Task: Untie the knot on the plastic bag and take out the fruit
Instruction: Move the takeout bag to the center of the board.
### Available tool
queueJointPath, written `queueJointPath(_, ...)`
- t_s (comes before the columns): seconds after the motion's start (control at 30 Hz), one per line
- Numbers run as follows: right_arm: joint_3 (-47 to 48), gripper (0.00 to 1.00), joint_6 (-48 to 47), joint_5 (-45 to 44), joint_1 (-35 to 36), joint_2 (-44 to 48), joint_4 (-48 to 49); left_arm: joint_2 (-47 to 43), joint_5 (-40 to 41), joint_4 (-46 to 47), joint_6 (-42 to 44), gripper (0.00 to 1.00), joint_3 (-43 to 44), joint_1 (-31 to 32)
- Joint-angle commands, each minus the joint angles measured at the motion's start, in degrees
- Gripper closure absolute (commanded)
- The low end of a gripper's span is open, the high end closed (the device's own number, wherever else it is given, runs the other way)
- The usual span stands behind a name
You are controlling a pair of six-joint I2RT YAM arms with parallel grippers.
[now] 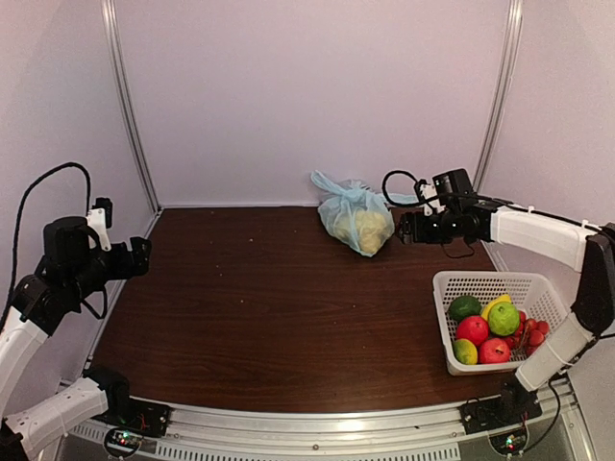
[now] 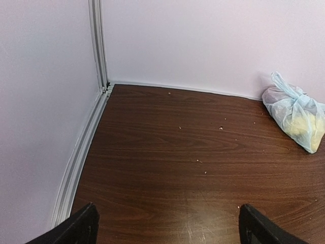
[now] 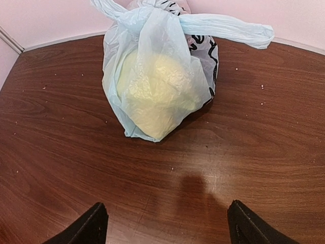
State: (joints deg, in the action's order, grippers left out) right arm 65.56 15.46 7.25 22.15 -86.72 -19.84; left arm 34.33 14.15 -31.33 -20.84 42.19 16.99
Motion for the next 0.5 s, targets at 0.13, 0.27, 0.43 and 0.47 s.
queueJointPath(0.13, 12.43, 0.25, -3.08, -1.43, -0.88, -12.7, -1.29, 0.39, 1.06, 1.22, 1.24, 0.03, -0.39, 0.14)
queueJointPath(0.27, 18.7, 0.31, -3.7, -0.75, -1.76, -19.73, -1.5, 0.0, 2.25, 0.96, 1.15, 0.03, -0.47, 0.14)
queueJointPath(0.43, 27.73, 0.38, -4.51, -0.16, -2.31, -27.74, -3.14, 0.19, 1.84, 1.03, 1.15, 0.03, -0.63, 0.14)
queueJointPath(0.47, 29.17, 0.39, -4.75, -0.4, -2.39, -29.03, -3.5, 0.3, 1.82, 1.03, 1.15, 0.02, -0.69, 0.14)
